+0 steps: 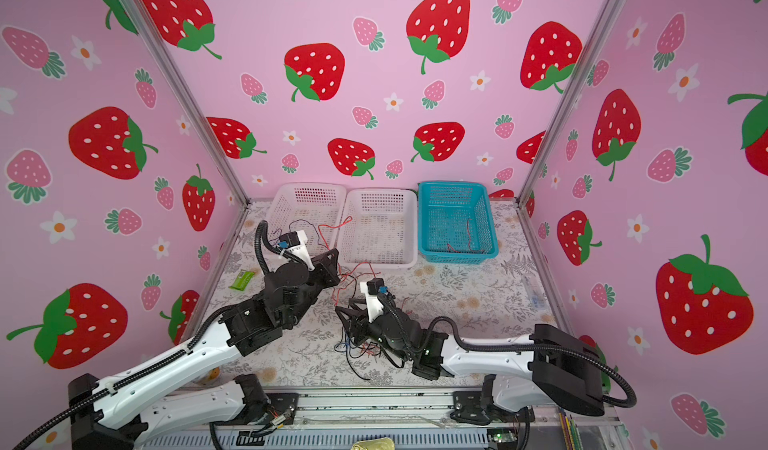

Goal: Untangle the cables
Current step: 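Lift the red wire up out of the tangle with the right gripper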

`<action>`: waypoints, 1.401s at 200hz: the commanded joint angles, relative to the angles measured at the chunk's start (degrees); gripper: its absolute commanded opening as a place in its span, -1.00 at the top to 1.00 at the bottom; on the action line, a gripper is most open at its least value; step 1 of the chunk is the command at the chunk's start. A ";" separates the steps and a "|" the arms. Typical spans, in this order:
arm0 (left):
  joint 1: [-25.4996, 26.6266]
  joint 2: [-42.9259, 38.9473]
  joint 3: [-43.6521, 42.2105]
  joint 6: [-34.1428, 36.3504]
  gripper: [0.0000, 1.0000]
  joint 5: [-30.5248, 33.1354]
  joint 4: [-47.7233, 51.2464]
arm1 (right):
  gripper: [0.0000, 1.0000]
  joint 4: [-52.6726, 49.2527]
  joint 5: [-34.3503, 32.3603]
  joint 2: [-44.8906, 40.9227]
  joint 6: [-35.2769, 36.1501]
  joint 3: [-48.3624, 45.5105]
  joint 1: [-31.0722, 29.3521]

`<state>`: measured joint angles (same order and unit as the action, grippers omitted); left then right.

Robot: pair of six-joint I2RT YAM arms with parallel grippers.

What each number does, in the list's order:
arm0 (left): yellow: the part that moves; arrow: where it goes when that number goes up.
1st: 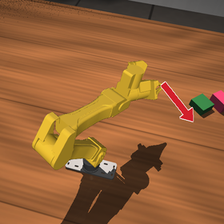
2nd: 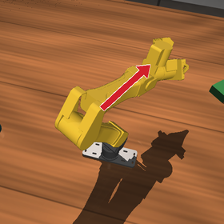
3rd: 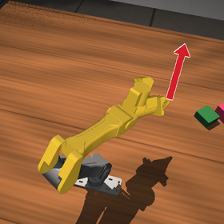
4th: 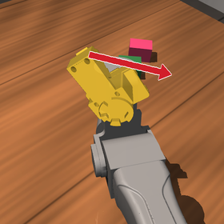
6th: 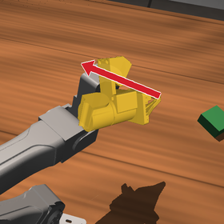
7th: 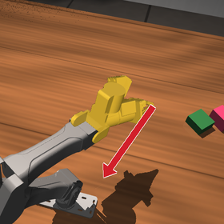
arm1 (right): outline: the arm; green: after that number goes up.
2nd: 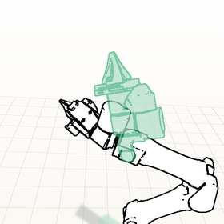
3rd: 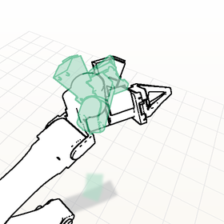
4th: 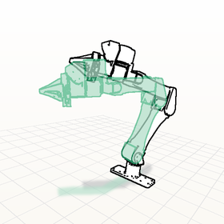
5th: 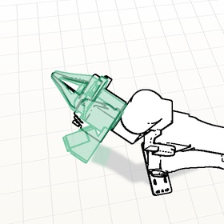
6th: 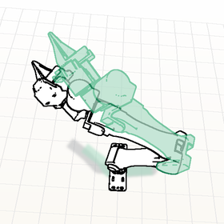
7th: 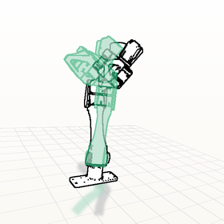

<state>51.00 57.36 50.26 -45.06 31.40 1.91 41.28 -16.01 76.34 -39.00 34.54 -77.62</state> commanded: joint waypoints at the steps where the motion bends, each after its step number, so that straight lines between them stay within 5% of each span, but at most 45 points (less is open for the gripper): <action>1: 0.24 -0.30 -0.11 -0.81 1.00 2.40 -1.56 | 0.01 2.72 -0.03 1.91 -2.66 2.73 -0.43; 51: 0.24 -0.51 -0.30 -1.21 1.00 2.26 -1.52 | 0.10 -1.74 -6.55 4.82 -5.72 5.37 -0.49; 177: 0.15 -5.15 -0.57 2.13 1.00 5.95 -0.49 | 0.99 -4.17 -11.42 3.49 -3.72 3.70 -0.17; 280: -2.13 -17.81 -0.65 12.58 1.00 9.64 8.03 | 1.00 -12.97 -17.68 -11.82 -5.78 -9.26 4.44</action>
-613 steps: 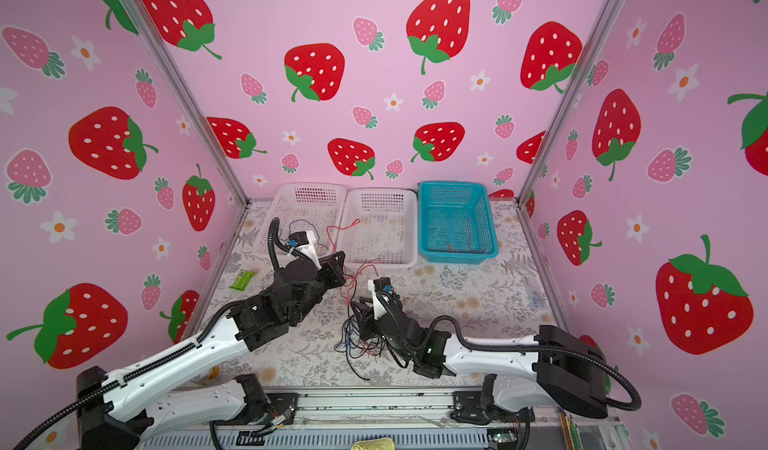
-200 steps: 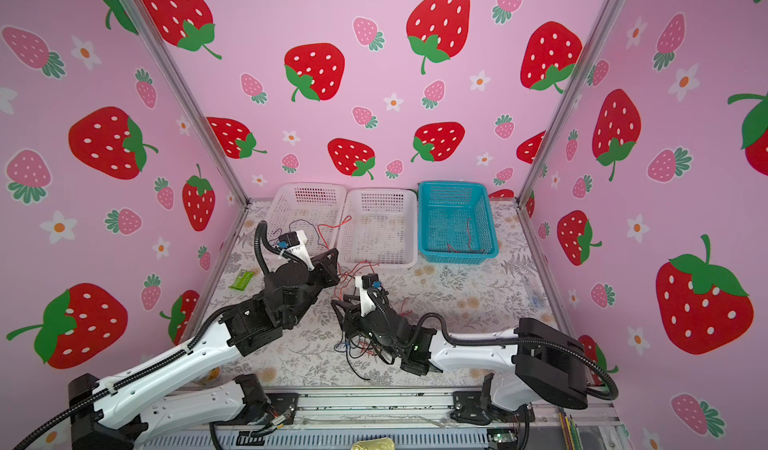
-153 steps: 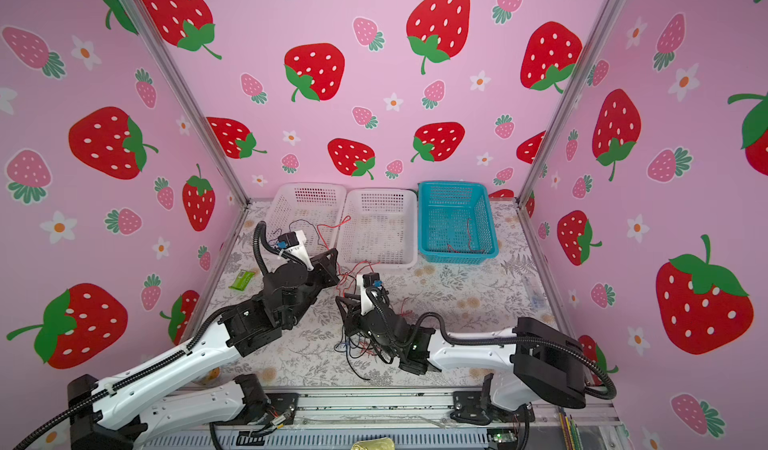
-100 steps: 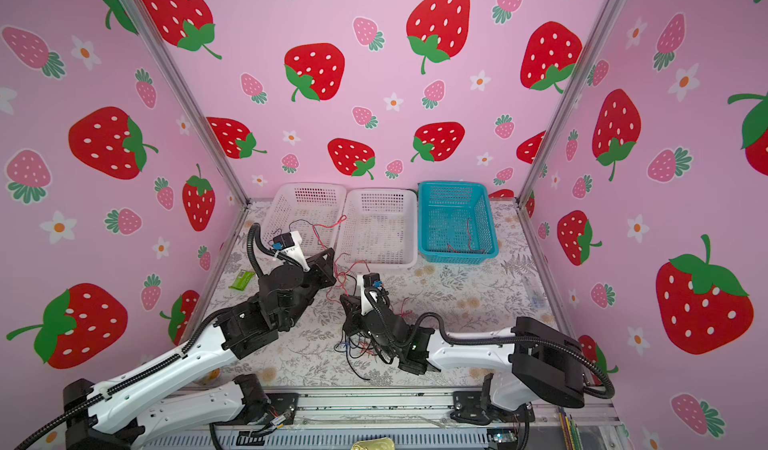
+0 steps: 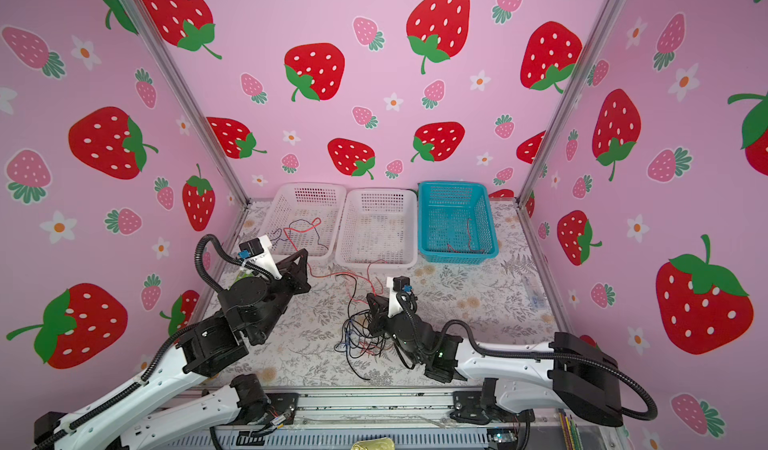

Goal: Untangle the cables
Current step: 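Lift the red wire up out of the tangle with the right gripper, then carry the red wire over the teal basket with the right gripper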

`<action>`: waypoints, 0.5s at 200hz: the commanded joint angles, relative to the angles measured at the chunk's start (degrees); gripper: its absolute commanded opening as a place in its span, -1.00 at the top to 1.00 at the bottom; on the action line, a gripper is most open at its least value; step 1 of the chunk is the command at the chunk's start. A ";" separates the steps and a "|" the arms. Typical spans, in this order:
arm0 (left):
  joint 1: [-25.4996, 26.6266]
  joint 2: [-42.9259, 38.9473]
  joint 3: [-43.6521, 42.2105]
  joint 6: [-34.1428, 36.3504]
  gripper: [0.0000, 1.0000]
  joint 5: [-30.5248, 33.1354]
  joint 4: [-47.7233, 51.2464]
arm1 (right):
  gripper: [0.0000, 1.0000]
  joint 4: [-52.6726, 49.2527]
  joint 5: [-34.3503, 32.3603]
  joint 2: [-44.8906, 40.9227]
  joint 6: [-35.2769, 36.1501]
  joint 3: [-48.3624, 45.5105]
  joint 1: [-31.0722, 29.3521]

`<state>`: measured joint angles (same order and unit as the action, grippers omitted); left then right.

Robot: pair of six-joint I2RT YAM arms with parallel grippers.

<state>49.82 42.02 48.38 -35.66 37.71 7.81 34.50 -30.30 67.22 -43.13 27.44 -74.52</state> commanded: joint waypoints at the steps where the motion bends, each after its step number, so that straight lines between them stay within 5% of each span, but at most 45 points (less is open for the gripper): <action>1: -1.00 -2.51 1.30 3.38 1.00 3.33 2.30 | 1.00 -6.33 -3.46 -2.92 -1.67 -2.23 1.41; 100: -3.24 -10.81 2.74 17.26 1.00 2.22 14.93 | 1.00 -23.96 -6.54 -17.80 1.62 -2.66 9.98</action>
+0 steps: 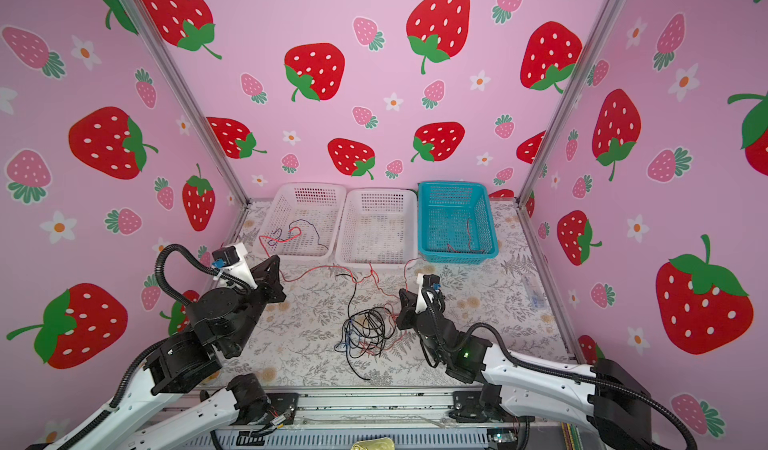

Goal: Untangle the cables
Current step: 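Carry the red wire over the teal basket with the right gripper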

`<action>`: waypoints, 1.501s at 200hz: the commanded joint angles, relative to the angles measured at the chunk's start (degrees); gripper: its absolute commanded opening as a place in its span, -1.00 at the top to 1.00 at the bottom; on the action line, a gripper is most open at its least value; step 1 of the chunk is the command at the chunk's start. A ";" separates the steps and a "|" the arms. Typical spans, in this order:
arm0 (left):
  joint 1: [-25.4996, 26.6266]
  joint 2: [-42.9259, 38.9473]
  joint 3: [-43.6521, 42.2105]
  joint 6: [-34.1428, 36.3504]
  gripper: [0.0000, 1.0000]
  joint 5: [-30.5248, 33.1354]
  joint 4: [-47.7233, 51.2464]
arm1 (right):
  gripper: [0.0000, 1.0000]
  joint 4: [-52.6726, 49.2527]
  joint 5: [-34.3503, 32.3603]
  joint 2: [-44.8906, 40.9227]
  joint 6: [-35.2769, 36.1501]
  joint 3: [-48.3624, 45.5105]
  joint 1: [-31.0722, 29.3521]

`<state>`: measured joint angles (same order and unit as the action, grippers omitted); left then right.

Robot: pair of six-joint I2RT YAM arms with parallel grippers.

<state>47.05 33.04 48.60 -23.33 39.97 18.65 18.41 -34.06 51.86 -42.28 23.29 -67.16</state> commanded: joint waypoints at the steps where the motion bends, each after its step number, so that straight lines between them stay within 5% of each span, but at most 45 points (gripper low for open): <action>1: -0.47 -1.87 2.54 5.08 1.00 -0.22 4.14 | 1.00 -8.09 -2.77 -2.49 0.82 1.63 2.76; 61: -0.64 -1.67 -0.51 6.45 1.00 -24.93 5.74 | 1.00 -8.77 10.06 1.32 6.21 6.23 9.46; 83: -0.60 1.24 0.77 6.26 1.00 -29.59 7.65 | 1.00 -10.26 9.56 3.97 8.55 9.69 9.49; 124: -0.63 2.06 1.46 10.56 1.00 -26.12 9.52 | 1.00 -15.85 0.15 2.83 15.43 15.59 11.16; 147: -0.62 3.45 1.62 13.78 1.00 -24.17 11.55 | 1.00 -19.89 -0.16 4.81 18.43 19.40 17.13; 193: -0.64 1.69 -2.10 18.98 1.00 -22.55 9.31 | 1.00 -23.96 6.30 6.97 18.11 24.70 31.61; 224: -0.62 -0.48 -5.94 19.60 1.00 -21.31 6.01 | 1.00 -24.06 19.56 12.74 15.55 28.46 42.72; 300: -0.60 -0.76 -9.62 17.40 1.00 -22.04 3.54 | 1.00 -19.96 30.67 30.59 12.87 36.93 52.58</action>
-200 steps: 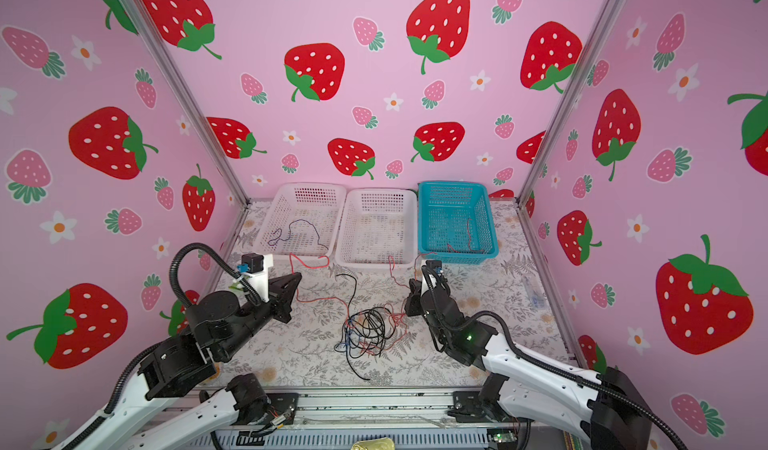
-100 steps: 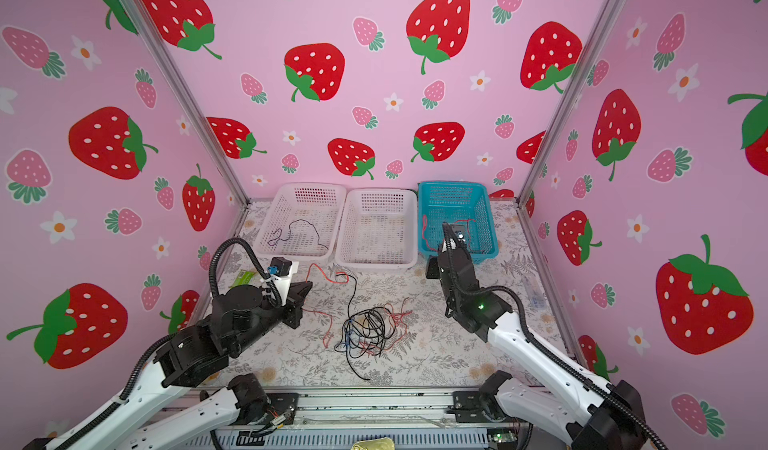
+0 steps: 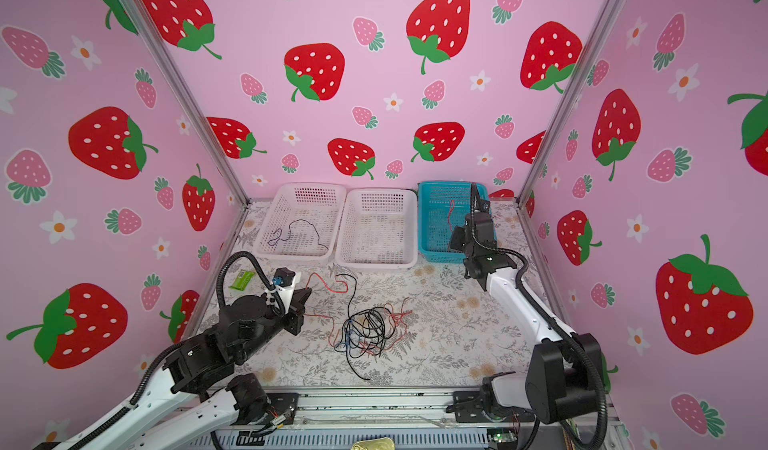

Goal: Untangle the cables
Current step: 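Carry the red wire over the teal basket with the right gripper, then lower the red wire into the teal basket and open the right gripper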

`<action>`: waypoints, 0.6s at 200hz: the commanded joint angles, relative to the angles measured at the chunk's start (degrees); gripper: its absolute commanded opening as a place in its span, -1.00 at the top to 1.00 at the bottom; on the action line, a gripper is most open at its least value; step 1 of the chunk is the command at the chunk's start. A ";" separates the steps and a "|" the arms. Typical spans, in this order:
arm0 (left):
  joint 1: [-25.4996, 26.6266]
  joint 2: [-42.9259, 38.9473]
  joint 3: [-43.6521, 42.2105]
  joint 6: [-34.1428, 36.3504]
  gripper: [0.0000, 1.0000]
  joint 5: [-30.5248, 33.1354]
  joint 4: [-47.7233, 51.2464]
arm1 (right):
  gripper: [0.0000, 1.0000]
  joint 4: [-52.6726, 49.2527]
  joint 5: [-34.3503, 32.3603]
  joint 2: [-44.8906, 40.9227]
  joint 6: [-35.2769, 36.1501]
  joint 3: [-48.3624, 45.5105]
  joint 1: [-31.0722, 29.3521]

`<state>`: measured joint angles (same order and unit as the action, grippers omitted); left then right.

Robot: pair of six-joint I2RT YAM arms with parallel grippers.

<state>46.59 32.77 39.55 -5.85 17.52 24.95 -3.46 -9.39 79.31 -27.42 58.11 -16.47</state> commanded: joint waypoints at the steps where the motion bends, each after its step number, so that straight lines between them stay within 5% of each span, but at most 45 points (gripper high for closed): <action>1: -0.16 -0.51 -0.59 -0.02 1.00 0.45 -2.73 | 1.00 1.99 6.11 3.35 -2.01 2.19 1.93; 31: -0.17 -1.02 -1.00 -0.03 1.00 0.54 -2.92 | 0.88 0.74 7.59 7.51 -2.61 4.77 2.03; 77: -0.15 -1.66 -1.51 0.15 1.00 0.81 -3.50 | 0.20 0.32 10.56 5.77 -2.14 6.26 1.97; 120: -0.18 0.75 0.90 0.84 1.00 0.56 -3.22 | -0.02 -2.22 10.44 -1.34 -1.26 5.30 1.72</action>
<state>46.59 32.34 38.81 -5.82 17.56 22.85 -4.64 0.27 83.92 -29.26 63.35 -14.50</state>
